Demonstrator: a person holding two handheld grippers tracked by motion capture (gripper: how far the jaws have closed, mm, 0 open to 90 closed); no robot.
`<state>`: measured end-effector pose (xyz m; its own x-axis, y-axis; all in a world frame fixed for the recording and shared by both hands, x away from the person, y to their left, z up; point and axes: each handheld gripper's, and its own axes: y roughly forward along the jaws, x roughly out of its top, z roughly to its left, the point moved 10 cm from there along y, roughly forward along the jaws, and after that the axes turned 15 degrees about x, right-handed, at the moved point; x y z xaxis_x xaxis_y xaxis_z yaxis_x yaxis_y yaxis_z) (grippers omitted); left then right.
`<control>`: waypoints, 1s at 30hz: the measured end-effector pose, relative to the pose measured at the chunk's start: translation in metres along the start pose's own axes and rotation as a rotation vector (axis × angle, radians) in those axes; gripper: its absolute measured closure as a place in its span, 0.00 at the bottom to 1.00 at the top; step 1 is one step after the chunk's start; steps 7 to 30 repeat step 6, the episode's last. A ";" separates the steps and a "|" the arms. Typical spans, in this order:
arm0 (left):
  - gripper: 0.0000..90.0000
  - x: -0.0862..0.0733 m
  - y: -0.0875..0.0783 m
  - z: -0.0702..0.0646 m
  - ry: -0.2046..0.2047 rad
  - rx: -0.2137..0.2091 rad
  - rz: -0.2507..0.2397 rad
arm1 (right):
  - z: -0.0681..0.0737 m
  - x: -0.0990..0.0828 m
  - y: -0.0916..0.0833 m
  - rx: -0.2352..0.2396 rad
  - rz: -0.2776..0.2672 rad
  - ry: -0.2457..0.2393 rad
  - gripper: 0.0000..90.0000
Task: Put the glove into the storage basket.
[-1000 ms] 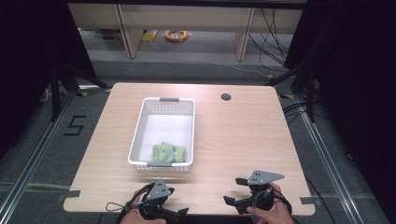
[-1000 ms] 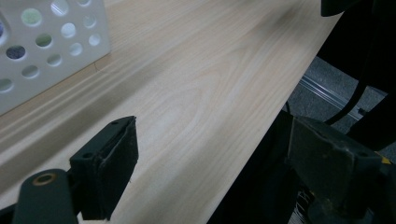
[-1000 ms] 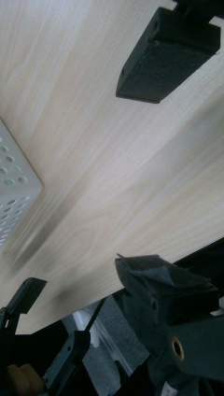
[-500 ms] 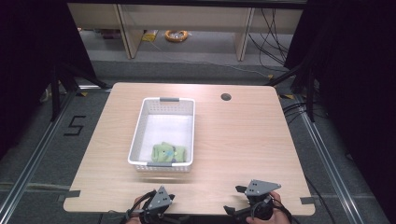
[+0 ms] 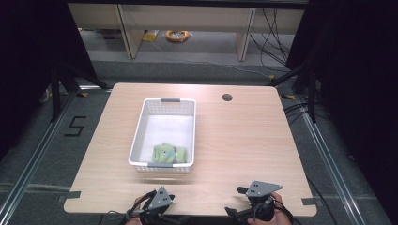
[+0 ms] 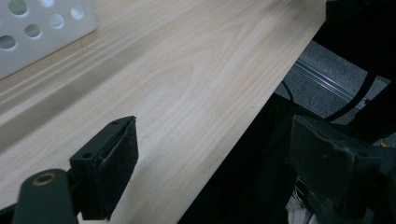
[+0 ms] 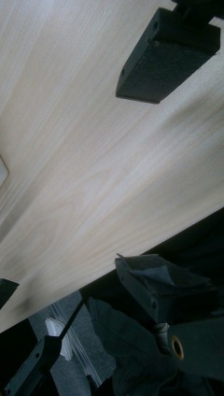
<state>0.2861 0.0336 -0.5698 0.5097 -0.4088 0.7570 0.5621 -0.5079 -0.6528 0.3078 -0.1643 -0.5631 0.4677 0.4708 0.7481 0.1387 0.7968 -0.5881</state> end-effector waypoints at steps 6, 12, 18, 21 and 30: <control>0.17 0.001 0.000 0.005 0.017 0.003 -0.007 | -0.001 0.000 0.000 -0.002 -0.003 0.001 0.18; 0.17 0.001 0.000 0.005 0.017 0.003 -0.007 | -0.001 0.000 0.000 -0.002 -0.003 0.001 0.18; 0.17 0.001 0.000 0.005 0.017 0.003 -0.007 | -0.001 0.000 0.000 -0.002 -0.003 0.001 0.18; 0.17 0.001 0.000 0.005 0.017 0.003 -0.007 | -0.001 0.000 0.000 -0.002 -0.003 0.001 0.18; 0.17 0.001 0.000 0.005 0.017 0.003 -0.007 | -0.001 0.000 0.000 -0.002 -0.003 0.001 0.18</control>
